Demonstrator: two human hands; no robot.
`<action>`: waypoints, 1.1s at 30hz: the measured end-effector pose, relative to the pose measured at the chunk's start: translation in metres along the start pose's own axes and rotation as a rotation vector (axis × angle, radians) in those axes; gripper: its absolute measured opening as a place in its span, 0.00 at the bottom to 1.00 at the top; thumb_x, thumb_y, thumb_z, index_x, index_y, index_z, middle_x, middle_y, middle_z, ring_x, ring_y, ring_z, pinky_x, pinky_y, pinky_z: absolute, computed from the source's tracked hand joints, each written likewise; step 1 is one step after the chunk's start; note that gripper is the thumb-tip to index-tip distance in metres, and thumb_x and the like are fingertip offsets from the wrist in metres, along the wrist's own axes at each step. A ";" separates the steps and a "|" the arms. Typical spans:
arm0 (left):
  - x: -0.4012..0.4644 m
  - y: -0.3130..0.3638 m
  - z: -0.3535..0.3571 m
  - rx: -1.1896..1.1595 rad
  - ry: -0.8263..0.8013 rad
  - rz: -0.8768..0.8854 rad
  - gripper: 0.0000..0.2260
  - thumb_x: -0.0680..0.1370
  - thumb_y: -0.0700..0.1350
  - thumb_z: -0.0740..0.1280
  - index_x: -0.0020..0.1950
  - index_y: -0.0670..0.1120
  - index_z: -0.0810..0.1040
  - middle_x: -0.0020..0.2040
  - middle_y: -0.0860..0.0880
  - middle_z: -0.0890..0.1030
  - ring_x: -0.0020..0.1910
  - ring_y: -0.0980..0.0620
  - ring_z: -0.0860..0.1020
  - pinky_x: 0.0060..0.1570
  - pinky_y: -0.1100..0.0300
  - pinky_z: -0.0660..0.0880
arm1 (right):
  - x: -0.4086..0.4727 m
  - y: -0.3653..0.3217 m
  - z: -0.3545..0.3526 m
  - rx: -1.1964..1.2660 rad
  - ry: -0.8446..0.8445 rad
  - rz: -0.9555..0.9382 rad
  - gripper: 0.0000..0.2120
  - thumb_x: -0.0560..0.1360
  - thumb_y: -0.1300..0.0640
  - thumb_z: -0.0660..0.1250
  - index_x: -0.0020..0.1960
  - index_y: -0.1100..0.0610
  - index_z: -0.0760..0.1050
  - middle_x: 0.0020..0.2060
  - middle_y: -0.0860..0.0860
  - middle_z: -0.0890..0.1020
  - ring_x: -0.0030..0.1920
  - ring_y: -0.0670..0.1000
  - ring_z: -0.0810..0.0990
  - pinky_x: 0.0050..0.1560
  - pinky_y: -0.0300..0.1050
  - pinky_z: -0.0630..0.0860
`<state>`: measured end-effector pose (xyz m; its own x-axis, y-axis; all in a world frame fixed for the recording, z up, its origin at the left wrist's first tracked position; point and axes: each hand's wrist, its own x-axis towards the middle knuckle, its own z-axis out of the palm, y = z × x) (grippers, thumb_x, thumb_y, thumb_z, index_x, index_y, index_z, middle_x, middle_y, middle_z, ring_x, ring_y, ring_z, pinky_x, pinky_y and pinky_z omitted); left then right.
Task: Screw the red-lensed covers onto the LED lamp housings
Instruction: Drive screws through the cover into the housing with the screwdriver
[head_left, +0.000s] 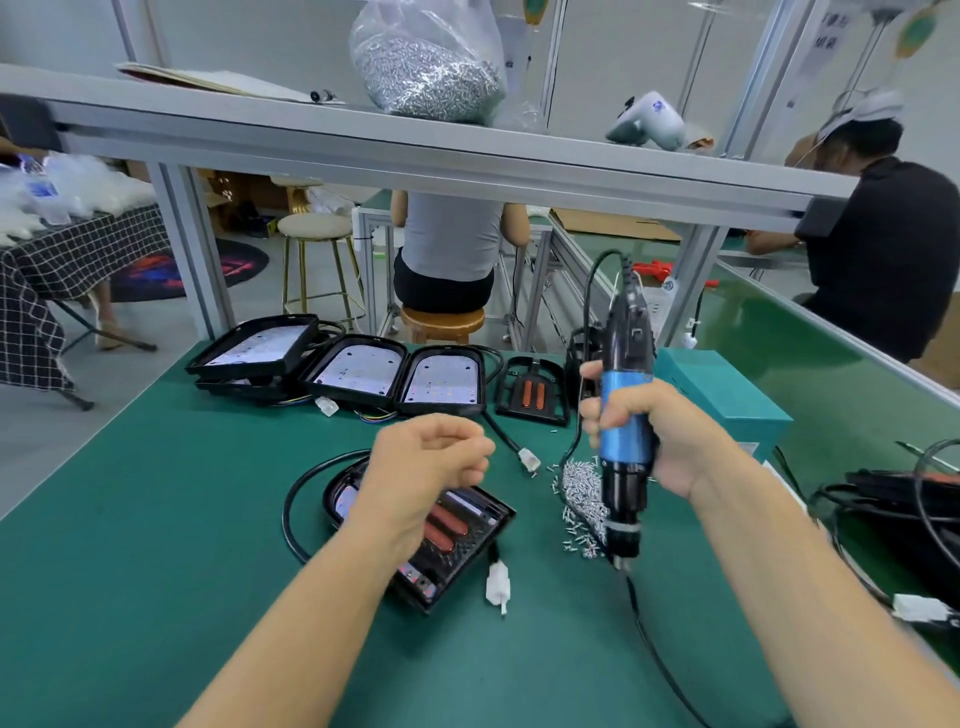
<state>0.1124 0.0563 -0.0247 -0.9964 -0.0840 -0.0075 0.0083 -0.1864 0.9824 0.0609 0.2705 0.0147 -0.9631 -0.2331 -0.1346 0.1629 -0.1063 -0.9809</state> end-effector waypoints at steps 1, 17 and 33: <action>0.001 -0.001 -0.006 -0.032 0.012 -0.014 0.05 0.70 0.31 0.72 0.38 0.40 0.81 0.32 0.47 0.81 0.29 0.54 0.78 0.34 0.65 0.77 | 0.001 -0.001 0.007 0.099 -0.012 -0.016 0.29 0.53 0.70 0.66 0.54 0.58 0.73 0.30 0.53 0.75 0.28 0.50 0.74 0.32 0.43 0.75; 0.001 -0.018 -0.034 -0.173 0.084 -0.063 0.04 0.74 0.32 0.68 0.45 0.38 0.81 0.36 0.45 0.83 0.31 0.56 0.78 0.35 0.65 0.78 | 0.009 -0.003 0.079 0.812 0.211 -0.568 0.04 0.71 0.63 0.65 0.45 0.57 0.72 0.27 0.49 0.73 0.25 0.47 0.72 0.31 0.38 0.73; -0.001 -0.023 -0.036 -0.307 0.114 -0.112 0.05 0.75 0.31 0.66 0.45 0.37 0.80 0.35 0.45 0.83 0.29 0.56 0.77 0.34 0.65 0.78 | 0.014 -0.003 0.089 0.759 0.266 -0.630 0.07 0.66 0.63 0.65 0.42 0.55 0.70 0.28 0.49 0.71 0.26 0.47 0.71 0.31 0.39 0.72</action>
<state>0.1166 0.0257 -0.0544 -0.9769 -0.1520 -0.1502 -0.0587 -0.4849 0.8726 0.0661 0.1810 0.0282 -0.9219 0.2897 0.2574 -0.3862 -0.7414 -0.5488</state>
